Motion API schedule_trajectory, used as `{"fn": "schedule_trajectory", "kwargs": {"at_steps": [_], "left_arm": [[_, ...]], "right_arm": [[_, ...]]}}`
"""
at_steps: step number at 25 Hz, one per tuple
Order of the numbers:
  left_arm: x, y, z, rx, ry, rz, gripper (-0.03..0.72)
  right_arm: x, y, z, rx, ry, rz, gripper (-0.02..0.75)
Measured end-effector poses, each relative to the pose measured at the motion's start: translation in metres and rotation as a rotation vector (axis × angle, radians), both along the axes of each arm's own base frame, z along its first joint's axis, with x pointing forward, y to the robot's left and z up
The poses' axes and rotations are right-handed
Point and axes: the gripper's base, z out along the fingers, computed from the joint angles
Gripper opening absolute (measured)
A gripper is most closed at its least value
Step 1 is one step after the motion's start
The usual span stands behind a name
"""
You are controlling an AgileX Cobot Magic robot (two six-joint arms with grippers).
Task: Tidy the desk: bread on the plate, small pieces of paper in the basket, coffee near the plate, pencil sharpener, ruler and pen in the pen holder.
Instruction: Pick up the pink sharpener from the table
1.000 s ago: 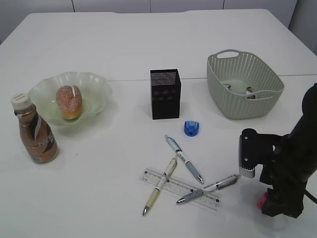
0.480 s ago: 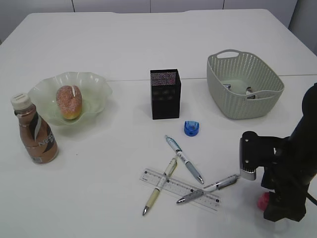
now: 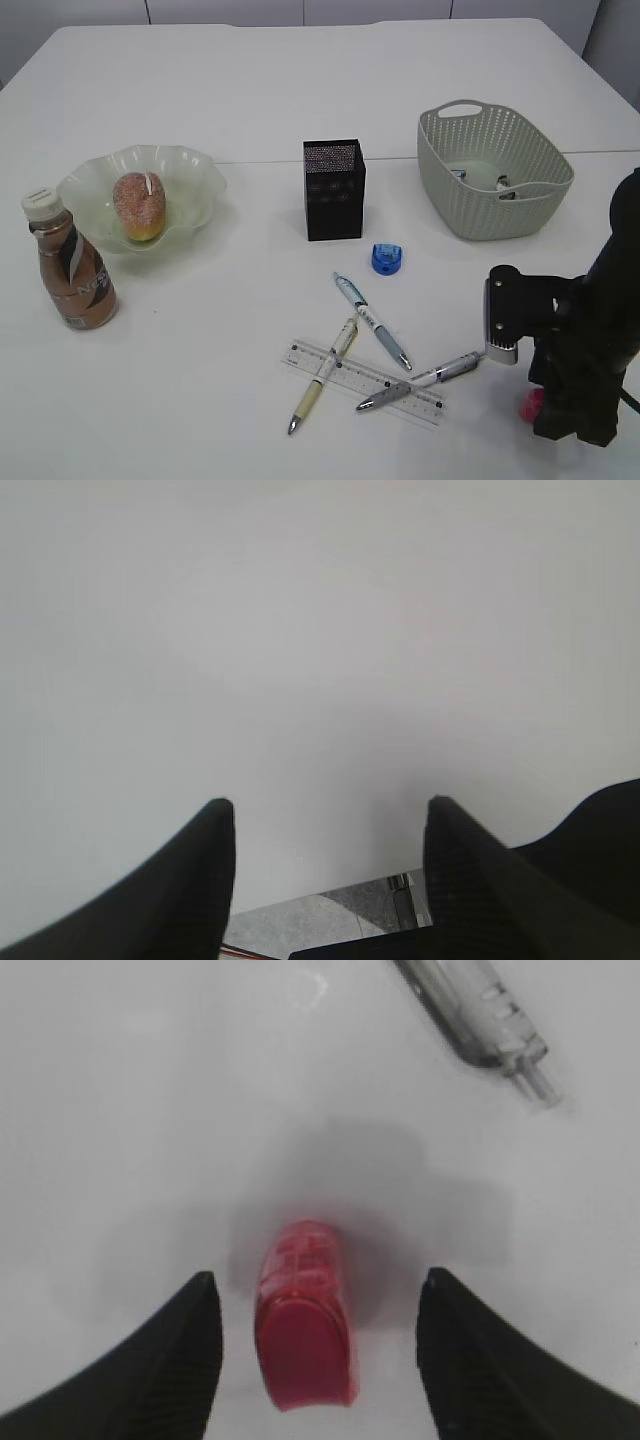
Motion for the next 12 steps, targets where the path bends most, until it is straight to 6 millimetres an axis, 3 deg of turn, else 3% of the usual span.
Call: {"fn": "schedule_trajectory", "kwargs": {"at_steps": [10, 12], "left_arm": [[0.0, 0.0, 0.0, 0.0, 0.0, 0.0, 0.428], [0.0, 0.0, 0.0, 0.0, 0.0, 0.0, 0.427]], "right_arm": [[0.0, -0.0001, 0.0, -0.001, 0.0, 0.001, 0.235], [0.0, -0.0001, 0.0, -0.001, 0.0, 0.001, 0.213]]}}
